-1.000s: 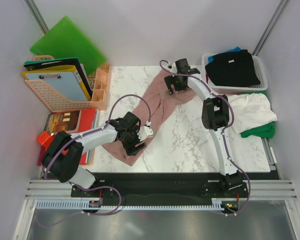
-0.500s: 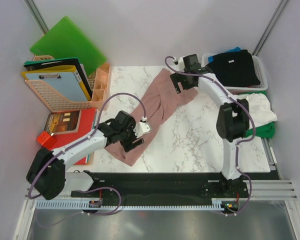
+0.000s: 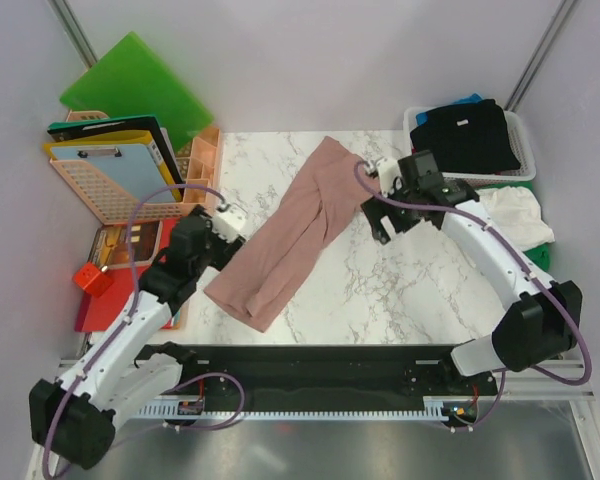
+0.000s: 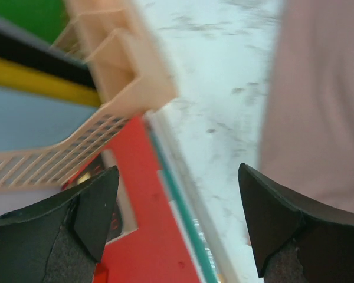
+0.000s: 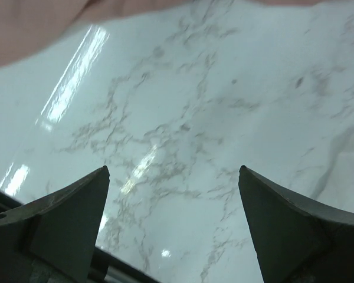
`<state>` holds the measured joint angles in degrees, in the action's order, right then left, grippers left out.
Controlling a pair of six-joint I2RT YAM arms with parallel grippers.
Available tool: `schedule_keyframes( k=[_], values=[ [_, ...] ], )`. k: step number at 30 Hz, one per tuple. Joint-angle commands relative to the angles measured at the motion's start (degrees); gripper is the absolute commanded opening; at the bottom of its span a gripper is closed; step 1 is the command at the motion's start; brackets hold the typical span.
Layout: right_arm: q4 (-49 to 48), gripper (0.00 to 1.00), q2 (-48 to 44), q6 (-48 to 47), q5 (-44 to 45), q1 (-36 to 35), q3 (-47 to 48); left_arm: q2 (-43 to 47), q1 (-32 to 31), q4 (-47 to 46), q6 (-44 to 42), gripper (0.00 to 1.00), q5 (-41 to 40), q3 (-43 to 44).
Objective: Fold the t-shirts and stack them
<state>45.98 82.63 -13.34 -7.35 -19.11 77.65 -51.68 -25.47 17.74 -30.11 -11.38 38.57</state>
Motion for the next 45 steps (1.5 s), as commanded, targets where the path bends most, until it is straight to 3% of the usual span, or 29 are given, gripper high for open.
schedule_keyframes(
  k=[1,9,16,23,27,33,45],
  values=[
    [4.1,0.98,-1.9,-1.5,-4.5,-3.8,-5.2,4.0,9.7,-7.7,5.2,0.90,-6.3,0.8],
    [4.3,0.98,8.3,-2.5,1.6,-17.9,-2.6,5.9,22.6,-6.2,7.8,0.92,-1.4,-1.3],
    [1.8,0.98,20.4,-2.7,1.9,-29.6,10.7,4.2,29.9,-5.6,10.5,0.93,0.7,-3.1],
    [-1.1,0.98,32.3,-1.5,0.9,-34.6,24.2,5.7,37.0,-5.6,10.7,0.94,3.0,-4.2],
    [-0.9,0.98,36.6,-0.9,0.6,-39.7,29.0,4.8,38.8,-5.5,9.4,0.94,4.3,-4.6],
    [-2.5,0.98,40.1,0.4,-0.8,-44.3,28.7,4.1,39.7,-5.6,9.9,0.94,5.9,-3.8],
    [-6.1,0.98,44.4,2.0,-10.7,-44.5,22.8,3.7,39.7,-5.8,8.8,0.93,6.6,-4.8]
  ],
)
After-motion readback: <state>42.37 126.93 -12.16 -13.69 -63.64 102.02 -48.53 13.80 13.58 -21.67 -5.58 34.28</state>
